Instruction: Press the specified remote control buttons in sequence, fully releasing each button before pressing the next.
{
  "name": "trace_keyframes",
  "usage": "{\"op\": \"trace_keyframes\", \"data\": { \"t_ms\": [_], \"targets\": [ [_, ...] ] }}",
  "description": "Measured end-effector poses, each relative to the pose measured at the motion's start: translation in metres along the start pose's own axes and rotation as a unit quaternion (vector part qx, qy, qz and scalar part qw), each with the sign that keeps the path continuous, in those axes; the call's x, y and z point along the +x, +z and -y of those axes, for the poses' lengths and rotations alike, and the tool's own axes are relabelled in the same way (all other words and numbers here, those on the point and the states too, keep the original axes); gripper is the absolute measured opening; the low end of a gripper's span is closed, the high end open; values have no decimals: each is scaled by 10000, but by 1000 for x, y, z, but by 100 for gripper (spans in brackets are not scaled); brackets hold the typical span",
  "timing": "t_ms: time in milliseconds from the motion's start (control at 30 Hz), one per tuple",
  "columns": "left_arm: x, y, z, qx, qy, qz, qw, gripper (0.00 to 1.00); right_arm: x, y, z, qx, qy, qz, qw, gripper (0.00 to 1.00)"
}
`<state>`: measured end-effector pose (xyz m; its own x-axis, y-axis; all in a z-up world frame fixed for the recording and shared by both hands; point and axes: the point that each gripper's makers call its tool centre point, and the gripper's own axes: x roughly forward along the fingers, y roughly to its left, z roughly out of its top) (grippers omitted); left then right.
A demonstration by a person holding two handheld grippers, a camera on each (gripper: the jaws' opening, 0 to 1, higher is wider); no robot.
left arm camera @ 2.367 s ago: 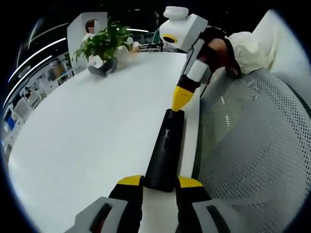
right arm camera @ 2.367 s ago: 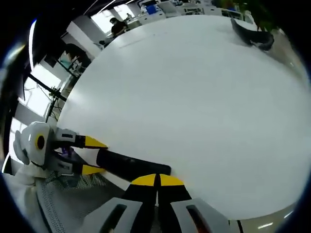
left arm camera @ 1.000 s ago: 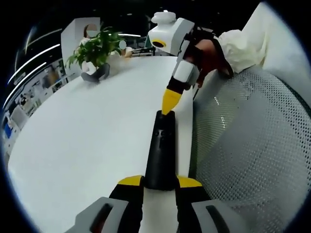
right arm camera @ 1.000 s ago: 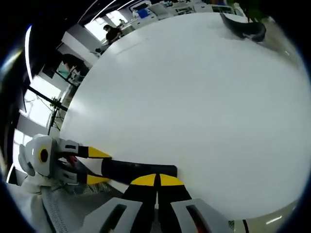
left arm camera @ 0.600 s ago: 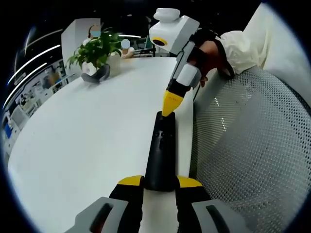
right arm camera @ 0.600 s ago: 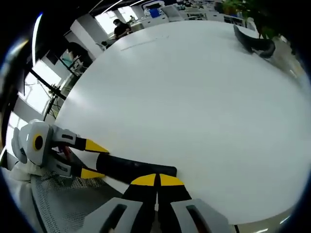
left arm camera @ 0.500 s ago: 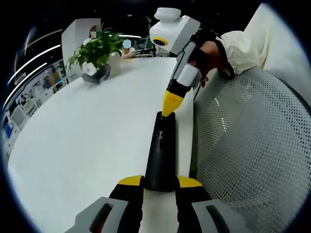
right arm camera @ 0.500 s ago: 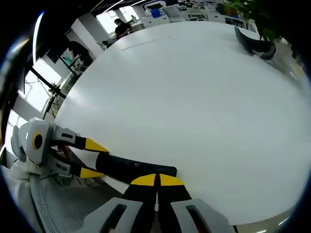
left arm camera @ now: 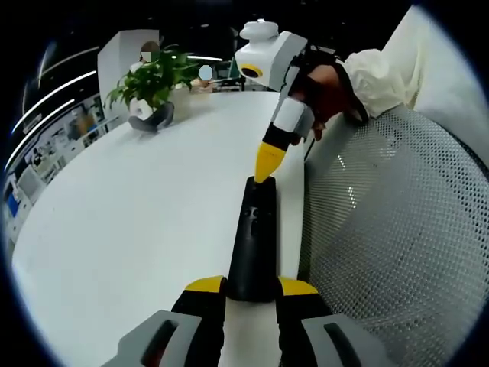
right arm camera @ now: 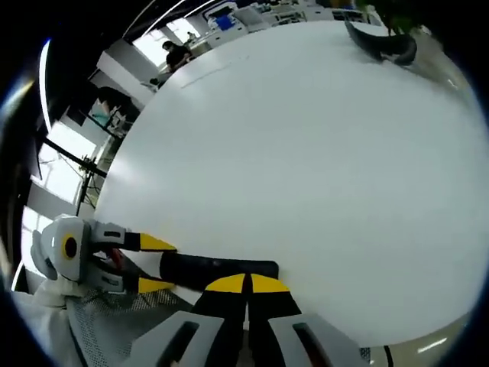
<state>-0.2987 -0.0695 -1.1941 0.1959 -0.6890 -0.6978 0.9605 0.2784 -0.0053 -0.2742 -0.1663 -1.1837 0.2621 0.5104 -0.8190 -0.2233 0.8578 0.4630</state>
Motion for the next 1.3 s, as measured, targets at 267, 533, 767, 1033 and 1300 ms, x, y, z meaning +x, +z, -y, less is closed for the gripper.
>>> {"op": "trace_keyframes", "data": {
  "t_ms": [267, 533, 767, 1033, 1300],
  "targets": [
    [0, 0, 1, 6, 0, -7, 10000, 25, -1, 4, -2, 59, 83, 124, 9999, 0],
    [1, 0, 5, 94, -81, -25, 9999, 24, 2, 2, -10, 130, 360, 37, 9993, 0],
    [1, 1, 7, 139, -128, -24, 9998, 24, 5, -3, -7, 129, 301, -107, 9994, 0],
    [1, 0, 8, 173, -181, -39, 9997, 24, 5, -6, -8, 122, 289, -177, 9994, 0],
    [1, 1, 8, 131, -179, 0, 9998, 24, 6, -6, -7, 64, 249, -192, 9995, 0]
  ]
}}
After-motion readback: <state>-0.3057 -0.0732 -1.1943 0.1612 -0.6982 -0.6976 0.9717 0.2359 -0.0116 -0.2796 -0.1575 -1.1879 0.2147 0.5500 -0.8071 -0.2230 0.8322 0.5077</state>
